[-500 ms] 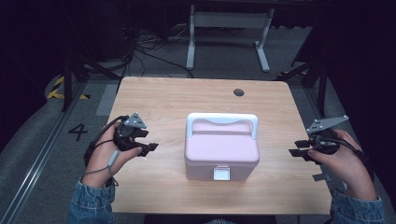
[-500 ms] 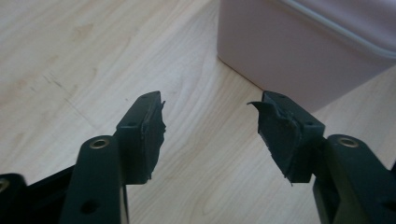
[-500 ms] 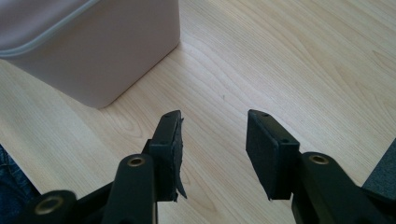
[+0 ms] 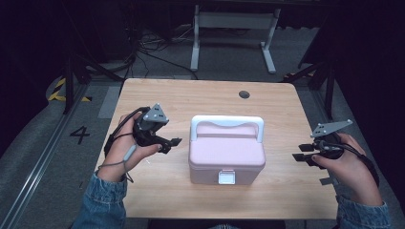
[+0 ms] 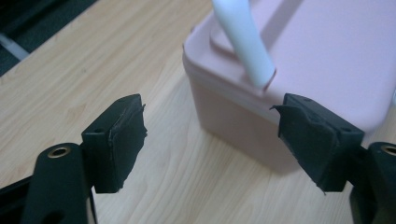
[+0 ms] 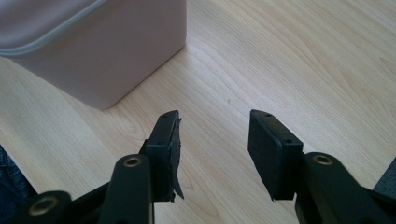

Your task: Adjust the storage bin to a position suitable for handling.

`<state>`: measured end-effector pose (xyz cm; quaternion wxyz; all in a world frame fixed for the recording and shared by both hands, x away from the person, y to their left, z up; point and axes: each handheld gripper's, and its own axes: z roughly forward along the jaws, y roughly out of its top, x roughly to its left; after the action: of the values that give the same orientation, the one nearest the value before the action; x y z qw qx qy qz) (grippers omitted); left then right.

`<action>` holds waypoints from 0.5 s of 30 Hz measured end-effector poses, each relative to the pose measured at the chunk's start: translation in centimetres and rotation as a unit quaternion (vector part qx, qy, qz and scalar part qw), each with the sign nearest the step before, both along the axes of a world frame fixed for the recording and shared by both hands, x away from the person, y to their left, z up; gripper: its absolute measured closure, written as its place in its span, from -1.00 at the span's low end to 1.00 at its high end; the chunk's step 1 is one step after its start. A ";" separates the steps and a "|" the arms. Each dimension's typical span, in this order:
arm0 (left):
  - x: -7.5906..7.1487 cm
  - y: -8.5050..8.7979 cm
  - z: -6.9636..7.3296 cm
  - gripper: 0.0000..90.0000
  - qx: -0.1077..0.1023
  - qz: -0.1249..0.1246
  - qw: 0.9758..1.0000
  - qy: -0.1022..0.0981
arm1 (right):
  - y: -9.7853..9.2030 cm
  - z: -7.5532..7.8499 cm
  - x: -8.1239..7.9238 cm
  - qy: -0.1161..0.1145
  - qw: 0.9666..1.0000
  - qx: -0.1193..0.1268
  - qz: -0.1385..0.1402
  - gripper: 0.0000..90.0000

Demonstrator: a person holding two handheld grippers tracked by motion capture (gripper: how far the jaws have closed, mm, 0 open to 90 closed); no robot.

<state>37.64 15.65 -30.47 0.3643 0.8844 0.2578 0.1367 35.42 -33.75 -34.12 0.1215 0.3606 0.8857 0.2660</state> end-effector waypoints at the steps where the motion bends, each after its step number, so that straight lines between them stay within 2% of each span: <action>1: 0.2 -0.3 0.0 -0.47 -0.007 -0.003 1.000 0.001 | 0.0 0.0 0.0 0.002 1.000 0.000 -0.001 0.21; 5: 1.2 -1.4 0.0 -0.40 -0.034 -0.029 0.999 0.012 | 0.1 -0.3 0.0 0.005 1.000 -0.003 0.001 0.21; 7: 1.8 -2.0 -0.1 -0.38 -0.054 -0.041 0.998 0.009 | 0.2 -0.4 0.0 0.005 1.000 -0.004 0.002 0.21; 10: 2.5 -2.7 -0.4 -0.38 -0.071 -0.036 0.997 0.006 | 0.2 -0.5 -0.1 0.006 1.000 -0.003 0.001 0.20; 14: 3.1 -3.2 -0.7 -0.38 -0.077 -0.030 0.997 -0.002 | 0.1 -0.6 -0.3 0.006 1.000 -0.003 0.000 0.19; 15: 3.5 -3.6 -1.0 -0.38 -0.088 -0.035 0.996 -0.001 | 0.1 -0.6 -0.4 0.008 1.000 -0.002 -0.003 0.19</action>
<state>41.10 12.01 -31.43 0.4454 0.8573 0.2373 0.1013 35.04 -33.62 -34.73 0.1156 0.3655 0.8860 0.2608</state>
